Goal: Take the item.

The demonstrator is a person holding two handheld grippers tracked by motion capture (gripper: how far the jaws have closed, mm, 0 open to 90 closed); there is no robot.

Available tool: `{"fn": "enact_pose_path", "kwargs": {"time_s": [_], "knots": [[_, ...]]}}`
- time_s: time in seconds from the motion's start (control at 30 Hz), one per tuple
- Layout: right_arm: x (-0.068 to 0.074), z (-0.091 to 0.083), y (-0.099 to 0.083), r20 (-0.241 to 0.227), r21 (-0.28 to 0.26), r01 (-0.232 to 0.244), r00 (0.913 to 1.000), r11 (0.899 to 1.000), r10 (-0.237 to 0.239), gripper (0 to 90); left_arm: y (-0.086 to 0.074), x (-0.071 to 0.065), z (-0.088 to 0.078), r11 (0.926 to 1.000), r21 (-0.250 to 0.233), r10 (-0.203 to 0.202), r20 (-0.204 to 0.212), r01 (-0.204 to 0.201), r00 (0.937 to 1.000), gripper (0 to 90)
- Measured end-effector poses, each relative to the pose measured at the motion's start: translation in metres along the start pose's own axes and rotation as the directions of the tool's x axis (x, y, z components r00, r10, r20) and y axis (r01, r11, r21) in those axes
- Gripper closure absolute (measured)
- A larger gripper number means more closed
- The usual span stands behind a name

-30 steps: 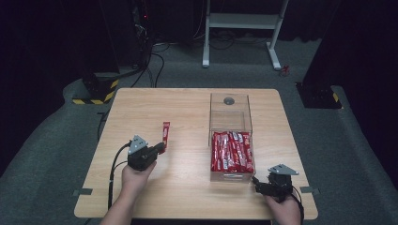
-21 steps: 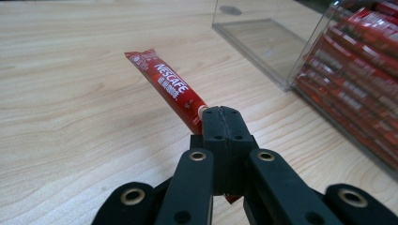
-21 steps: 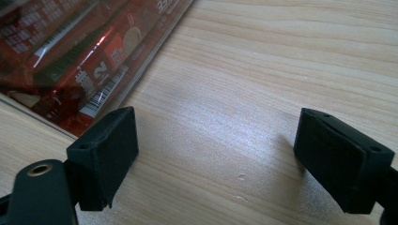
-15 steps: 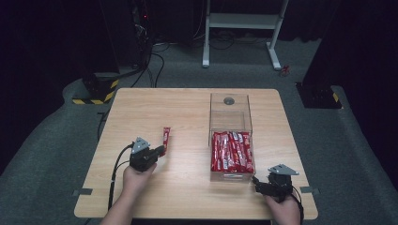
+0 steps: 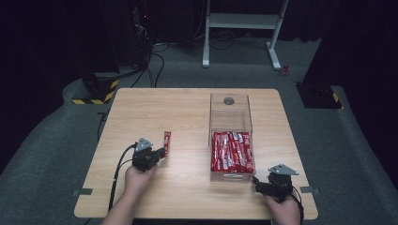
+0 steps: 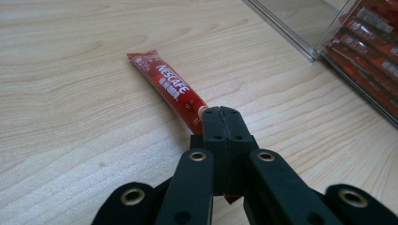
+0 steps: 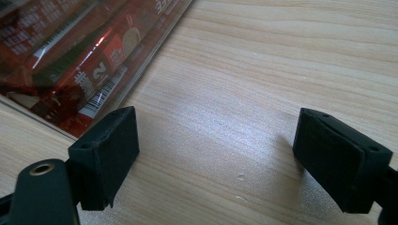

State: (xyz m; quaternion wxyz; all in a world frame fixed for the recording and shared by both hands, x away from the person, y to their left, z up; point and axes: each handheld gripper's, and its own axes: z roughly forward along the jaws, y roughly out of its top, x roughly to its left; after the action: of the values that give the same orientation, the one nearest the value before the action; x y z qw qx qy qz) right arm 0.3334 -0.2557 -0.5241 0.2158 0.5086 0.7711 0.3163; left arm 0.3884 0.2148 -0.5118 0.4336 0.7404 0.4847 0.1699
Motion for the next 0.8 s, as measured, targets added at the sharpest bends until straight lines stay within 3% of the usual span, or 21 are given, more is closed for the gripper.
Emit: {"fn": "enact_pose_path", "kwargs": {"time_s": [0.2, 0.57, 0.8], "knots": [[-0.0001, 0.0000, 0.0000, 0.001, -0.001, 0.000, 1.0000, 1.000, 0.000, 14.9, -0.0010, 0.0002, 0.0030, 0.9999, 0.014, -0.008, 0.003, 0.008, 1.0000, 90.0], [-0.0001, -0.0001, 0.0000, 0.000, -0.001, 0.000, 1.0000, 1.000, 0.000, 14.9, -0.0038, -0.0011, 0.0084, 0.9979, 0.063, 0.019, -0.024, -0.017, 0.9995, 88.1], [-0.0001, -0.0001, 0.0000, 0.000, -0.001, 0.000, 1.0000, 1.000, 0.000, 15.0, -0.0015, 0.0003, 0.0031, 0.9993, 0.036, 0.010, -0.009, -0.010, 0.9999, 78.6]]}}
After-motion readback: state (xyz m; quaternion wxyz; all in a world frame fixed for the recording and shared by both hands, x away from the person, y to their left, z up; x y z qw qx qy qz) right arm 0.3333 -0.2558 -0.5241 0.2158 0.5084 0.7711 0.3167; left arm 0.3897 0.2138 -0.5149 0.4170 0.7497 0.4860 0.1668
